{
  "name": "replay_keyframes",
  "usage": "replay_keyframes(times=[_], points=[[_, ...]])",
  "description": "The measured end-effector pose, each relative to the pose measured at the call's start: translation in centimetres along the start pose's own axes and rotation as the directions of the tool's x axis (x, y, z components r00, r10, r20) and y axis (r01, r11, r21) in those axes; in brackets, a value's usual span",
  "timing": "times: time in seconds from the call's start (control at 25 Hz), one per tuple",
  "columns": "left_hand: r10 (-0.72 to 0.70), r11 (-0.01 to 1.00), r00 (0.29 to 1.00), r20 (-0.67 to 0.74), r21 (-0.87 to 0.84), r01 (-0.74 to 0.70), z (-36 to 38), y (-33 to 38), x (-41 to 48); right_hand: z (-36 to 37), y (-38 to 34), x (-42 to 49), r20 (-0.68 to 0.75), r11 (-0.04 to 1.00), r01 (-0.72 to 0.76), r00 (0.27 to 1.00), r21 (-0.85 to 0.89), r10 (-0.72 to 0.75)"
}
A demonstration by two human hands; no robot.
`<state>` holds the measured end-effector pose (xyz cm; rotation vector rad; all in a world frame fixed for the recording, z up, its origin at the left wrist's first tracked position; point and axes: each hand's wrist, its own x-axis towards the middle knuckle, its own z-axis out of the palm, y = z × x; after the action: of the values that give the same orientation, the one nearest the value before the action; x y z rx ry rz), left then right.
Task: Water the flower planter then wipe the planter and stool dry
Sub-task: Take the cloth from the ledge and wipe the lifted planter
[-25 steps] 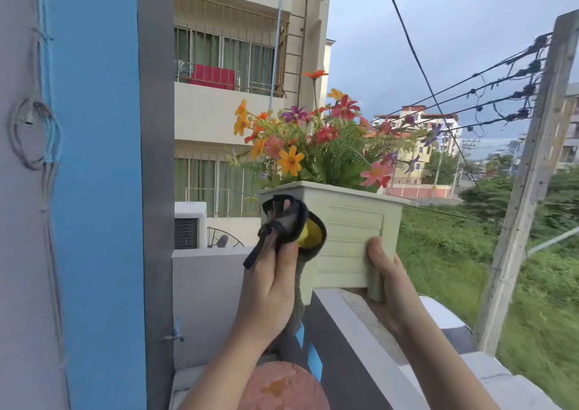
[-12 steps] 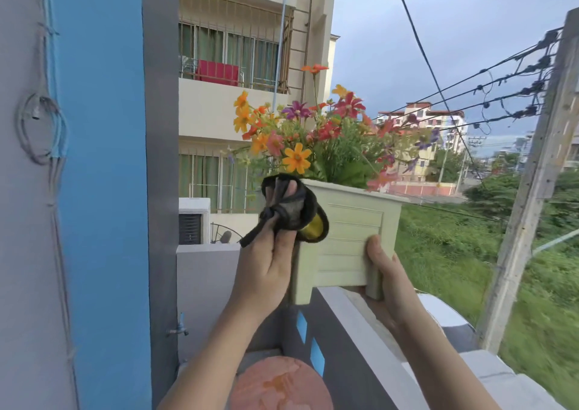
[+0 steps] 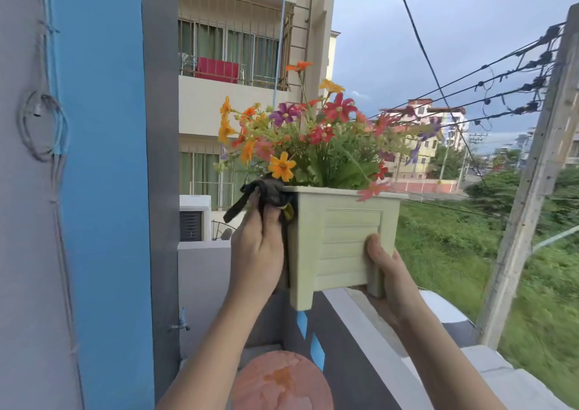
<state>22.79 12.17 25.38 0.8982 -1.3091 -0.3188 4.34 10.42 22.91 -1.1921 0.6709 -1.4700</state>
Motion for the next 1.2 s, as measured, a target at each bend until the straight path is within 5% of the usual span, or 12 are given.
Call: replay_keyframes(times=[0.16, 0.36, 0.68, 0.92, 1.04, 1.2], points=[[0.046, 0.993, 0.999, -0.008, -0.111, -0.046, 0.3, 1.2, -0.9, 0.0, 0.1, -0.1, 0.013, 1.0, -0.018, 1.0, -0.009, 0.018], [0.209, 0.976, 0.978, -0.001, 0.061, -0.209, 0.3, 0.6, -0.5, -0.2, 0.6, -0.1, 0.07, 0.995, -0.049, 0.997, 0.089, 0.043], [-0.174, 0.977, 0.984, -0.031, 0.116, 0.177, -0.1, -0.5, 2.2, -0.6, -0.1, 0.5, 0.126, 0.975, -0.03, 0.992, 0.219, 0.003], [-0.396, 0.906, 0.91, 0.124, -0.112, 0.409, -1.6, 0.0, 2.3, -0.7, -0.4, 1.0, 0.119, 0.963, -0.015, 0.993, 0.27, -0.018], [-0.223, 0.962, 0.955, 0.195, -0.111, 0.248, -2.4, -0.2, 1.3, -0.8, -1.4, 1.5, 0.148, 0.995, -0.049, 0.988, 0.087, 0.036], [-0.188, 0.959, 0.978, 0.089, -0.197, 0.202, -3.0, -1.1, 1.2, -1.0, -2.6, 2.2, 0.063, 0.942, -0.131, 0.985, -0.309, 0.158]])
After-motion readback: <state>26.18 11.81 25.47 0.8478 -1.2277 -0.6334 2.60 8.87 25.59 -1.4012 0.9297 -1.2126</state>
